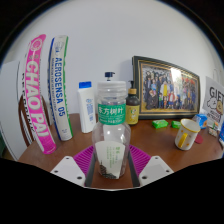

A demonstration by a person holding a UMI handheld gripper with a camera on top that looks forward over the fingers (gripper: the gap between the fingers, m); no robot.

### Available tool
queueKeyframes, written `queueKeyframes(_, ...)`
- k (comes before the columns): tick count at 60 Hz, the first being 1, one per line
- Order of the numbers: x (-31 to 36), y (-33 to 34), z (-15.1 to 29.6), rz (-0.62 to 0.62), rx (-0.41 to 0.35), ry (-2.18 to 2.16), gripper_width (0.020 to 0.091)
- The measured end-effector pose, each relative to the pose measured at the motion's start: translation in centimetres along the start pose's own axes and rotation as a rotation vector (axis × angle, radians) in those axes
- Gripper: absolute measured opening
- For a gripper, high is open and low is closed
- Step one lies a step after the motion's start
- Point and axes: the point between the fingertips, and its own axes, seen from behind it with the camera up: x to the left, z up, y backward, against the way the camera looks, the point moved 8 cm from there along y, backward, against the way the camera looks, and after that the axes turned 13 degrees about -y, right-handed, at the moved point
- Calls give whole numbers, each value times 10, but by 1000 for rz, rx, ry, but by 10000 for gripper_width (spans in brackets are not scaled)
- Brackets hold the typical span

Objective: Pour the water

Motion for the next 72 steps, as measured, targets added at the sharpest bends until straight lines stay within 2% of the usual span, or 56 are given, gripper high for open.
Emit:
queueKeyframes(10,2,2,2,27,-11,-5,468)
queueKeyframes(23,11,14,55,114,-39,-104,451)
queueKeyframes(38,-9,20,147,308,-68,-701,451)
queueKeyframes(46,-38,12,175,432,-74,-1135,450)
queueKeyframes(59,-103,-12,179,535,-119,-1675,449)
queueKeyframes(72,-126,-26,163,642,-79,-1981,448)
